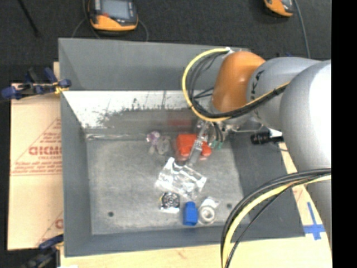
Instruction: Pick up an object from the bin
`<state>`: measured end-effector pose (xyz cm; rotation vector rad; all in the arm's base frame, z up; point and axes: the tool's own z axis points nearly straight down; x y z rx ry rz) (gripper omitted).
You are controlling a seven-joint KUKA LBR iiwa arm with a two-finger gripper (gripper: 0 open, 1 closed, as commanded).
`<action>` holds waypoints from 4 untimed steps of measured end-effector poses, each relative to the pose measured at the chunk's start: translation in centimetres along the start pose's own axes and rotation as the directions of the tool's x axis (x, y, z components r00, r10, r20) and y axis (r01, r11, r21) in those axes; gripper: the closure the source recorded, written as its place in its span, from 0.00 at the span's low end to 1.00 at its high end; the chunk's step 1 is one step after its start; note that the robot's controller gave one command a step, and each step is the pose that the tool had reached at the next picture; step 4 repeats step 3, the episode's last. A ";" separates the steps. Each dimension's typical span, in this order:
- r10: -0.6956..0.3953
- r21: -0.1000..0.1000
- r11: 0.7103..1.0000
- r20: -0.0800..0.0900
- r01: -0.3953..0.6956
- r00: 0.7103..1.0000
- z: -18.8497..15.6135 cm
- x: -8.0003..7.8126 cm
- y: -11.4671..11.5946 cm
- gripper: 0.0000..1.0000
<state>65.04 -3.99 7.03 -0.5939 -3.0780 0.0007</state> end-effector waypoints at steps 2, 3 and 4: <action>-0.005 0.000 1.000 0.009 0.005 1.000 -0.1 -0.1 -0.1 1.00; -0.008 -0.006 1.000 0.019 0.008 1.000 -12.6 -0.4 -0.1 1.00; -0.008 -0.006 1.000 0.019 0.008 1.000 -12.6 -0.4 -0.1 1.00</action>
Offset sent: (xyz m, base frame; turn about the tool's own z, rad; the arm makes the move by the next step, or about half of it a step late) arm 0.0000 0.0000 0.0000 0.0000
